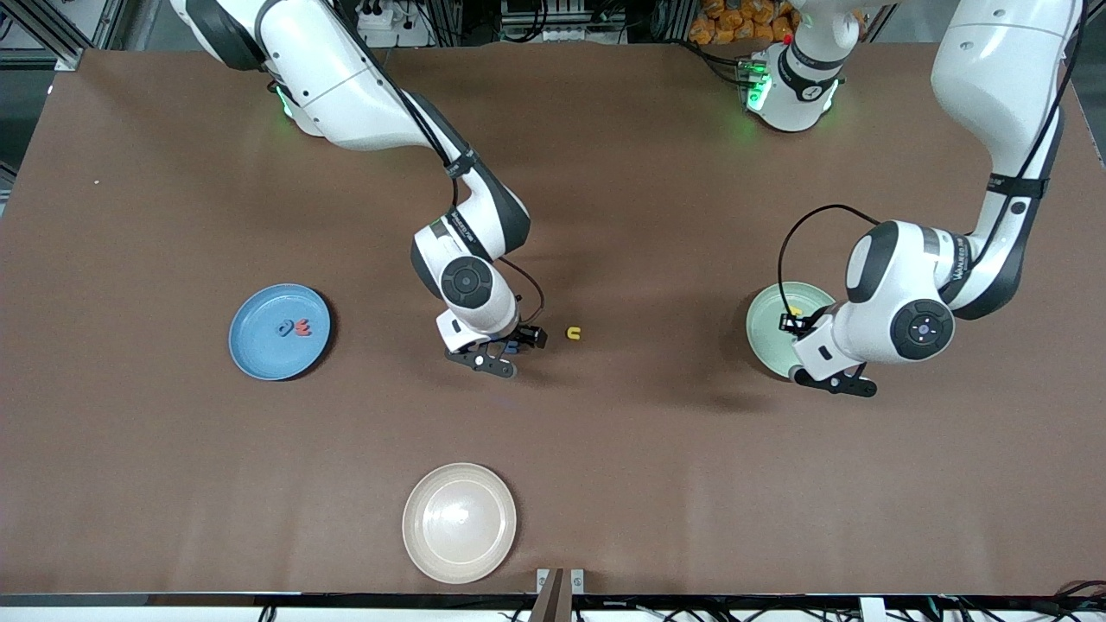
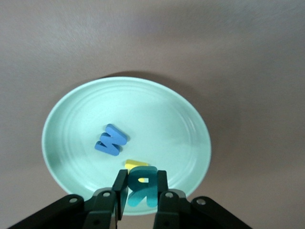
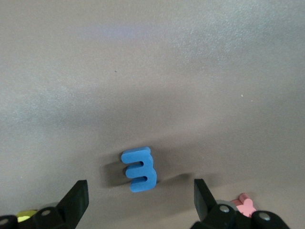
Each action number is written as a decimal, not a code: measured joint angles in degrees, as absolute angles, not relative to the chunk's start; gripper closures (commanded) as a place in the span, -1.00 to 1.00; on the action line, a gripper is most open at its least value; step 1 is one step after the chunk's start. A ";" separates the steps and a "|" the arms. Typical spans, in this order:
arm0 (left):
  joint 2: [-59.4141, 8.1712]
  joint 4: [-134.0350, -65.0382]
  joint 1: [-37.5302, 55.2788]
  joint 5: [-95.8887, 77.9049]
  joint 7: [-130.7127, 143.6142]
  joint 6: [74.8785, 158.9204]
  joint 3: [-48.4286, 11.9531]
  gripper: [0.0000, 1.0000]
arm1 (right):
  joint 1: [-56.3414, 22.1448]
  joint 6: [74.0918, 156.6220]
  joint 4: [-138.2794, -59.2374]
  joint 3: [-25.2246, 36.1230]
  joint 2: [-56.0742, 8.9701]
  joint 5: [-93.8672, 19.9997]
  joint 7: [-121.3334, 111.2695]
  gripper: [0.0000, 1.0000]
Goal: Sort upper and lower case letters into plates
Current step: 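Carry the teal R toward the green plate while the right gripper reaches, then release the R into the green plate while the right gripper grasps blue m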
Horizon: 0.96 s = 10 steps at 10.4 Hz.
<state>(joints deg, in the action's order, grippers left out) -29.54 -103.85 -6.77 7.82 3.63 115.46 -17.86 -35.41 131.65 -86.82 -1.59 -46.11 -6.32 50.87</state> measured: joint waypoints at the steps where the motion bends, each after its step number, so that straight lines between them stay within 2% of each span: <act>1: -30.04 -104.72 -6.82 8.52 3.47 116.54 -17.75 0.83 | -35.46 131.73 -86.80 -1.59 -46.30 -5.42 50.86 -0.92; 2: -30.47 -104.84 -6.76 10.02 3.47 117.00 -17.82 -0.25 | -35.52 132.11 -86.77 -1.59 -46.49 -4.63 50.86 -0.91; 3: -30.56 -104.83 -6.71 10.88 3.47 117.10 -17.86 -0.99 | -35.58 132.87 -86.75 -1.59 -46.67 -4.19 50.86 -0.78; 5: -30.52 -104.70 -6.40 11.25 3.45 117.28 -17.97 -1.00 | -35.61 133.72 -86.74 -1.59 -46.93 -4.00 50.83 -0.45; 7: -30.37 -104.12 -5.94 11.25 3.45 117.44 -18.12 -1.00 | -35.75 133.78 -86.74 -1.58 -47.02 -3.78 50.81 -0.29; 10: -29.25 -101.30 -4.06 11.20 3.94 116.27 -19.02 -1.00 | -35.76 133.64 -86.41 -1.54 -46.98 -3.49 50.81 0.51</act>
<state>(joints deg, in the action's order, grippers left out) -29.25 -101.30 -4.06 11.20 3.94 116.27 -19.02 -35.76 133.64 -86.41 -1.54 -46.98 -3.49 50.81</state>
